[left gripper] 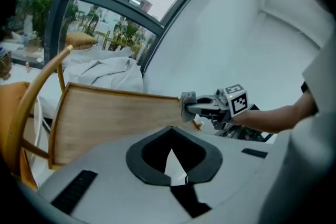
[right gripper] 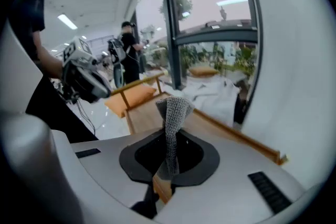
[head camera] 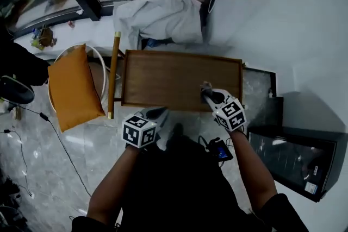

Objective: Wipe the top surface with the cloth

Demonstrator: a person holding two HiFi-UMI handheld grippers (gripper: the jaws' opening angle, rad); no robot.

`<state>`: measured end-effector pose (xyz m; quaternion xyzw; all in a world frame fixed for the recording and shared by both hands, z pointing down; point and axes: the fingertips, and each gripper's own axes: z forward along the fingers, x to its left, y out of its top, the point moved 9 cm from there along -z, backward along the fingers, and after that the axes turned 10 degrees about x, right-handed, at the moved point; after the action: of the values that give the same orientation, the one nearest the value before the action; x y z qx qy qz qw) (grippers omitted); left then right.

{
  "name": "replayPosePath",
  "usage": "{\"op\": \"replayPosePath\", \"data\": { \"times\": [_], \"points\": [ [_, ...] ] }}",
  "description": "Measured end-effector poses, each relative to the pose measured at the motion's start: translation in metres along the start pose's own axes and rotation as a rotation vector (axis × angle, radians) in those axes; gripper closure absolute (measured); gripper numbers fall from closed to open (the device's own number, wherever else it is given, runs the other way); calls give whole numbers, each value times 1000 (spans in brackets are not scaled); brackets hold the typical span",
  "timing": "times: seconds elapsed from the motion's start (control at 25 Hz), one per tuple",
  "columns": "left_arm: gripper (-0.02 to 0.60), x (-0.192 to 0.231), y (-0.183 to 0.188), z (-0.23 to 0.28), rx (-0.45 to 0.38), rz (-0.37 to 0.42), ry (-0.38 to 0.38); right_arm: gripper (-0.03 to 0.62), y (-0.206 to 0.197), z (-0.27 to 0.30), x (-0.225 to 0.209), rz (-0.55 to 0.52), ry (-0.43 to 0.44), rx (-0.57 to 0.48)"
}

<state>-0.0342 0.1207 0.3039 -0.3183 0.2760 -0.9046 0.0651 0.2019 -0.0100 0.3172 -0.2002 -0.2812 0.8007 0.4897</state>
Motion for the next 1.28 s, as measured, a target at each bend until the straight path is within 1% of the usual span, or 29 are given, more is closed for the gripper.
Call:
{"op": "replayPosePath", "data": {
  "times": [0.12, 0.2, 0.28, 0.32, 0.4, 0.52, 0.6, 0.64, 0.68, 0.76, 0.84, 0.96, 1.04, 1.16, 1.28],
  "points": [
    [571, 7, 13, -15, -48, 33, -10, 554, 67, -17, 28, -119, 65, -181],
    [571, 6, 18, -33, -99, 24, -45, 554, 99, -30, 46, -152, 142, -255],
    [571, -7, 16, -54, -166, -27, -97, 554, 111, -49, 67, -145, 239, -306],
    [571, -15, 19, -64, -214, -52, -124, 554, 116, -57, 73, -141, 286, -338],
    [571, -25, 35, -83, -324, -64, -176, 554, 128, -68, 74, -123, 377, -415],
    [571, -35, 63, -113, -454, -27, -273, 554, 145, -79, 73, -97, 537, -545],
    [571, -46, 74, -129, -496, 20, -318, 554, 147, -89, 82, -139, 604, -603],
    [571, -51, 79, -136, -503, 49, -322, 554, 146, -95, 87, -165, 619, -618],
    [571, -57, 85, -142, -501, 84, -313, 554, 146, -101, 90, -176, 628, -629],
    [571, -68, 96, -154, -477, 145, -290, 554, 147, -116, 95, -131, 631, -634],
    [571, -77, 102, -162, -450, 170, -289, 554, 146, -127, 93, -60, 600, -614],
    [571, -84, 108, -160, -427, 201, -305, 554, 139, -133, 73, -40, 559, -630],
    [571, -89, 105, -153, -396, 211, -333, 554, 118, -140, 69, 12, 533, -642],
    [571, -99, 94, -143, -359, 212, -415, 554, 90, -160, 78, 74, 459, -632],
    [571, -112, 76, -157, -338, 284, -474, 554, 69, -181, 111, 119, 396, -658]
  ]
}}
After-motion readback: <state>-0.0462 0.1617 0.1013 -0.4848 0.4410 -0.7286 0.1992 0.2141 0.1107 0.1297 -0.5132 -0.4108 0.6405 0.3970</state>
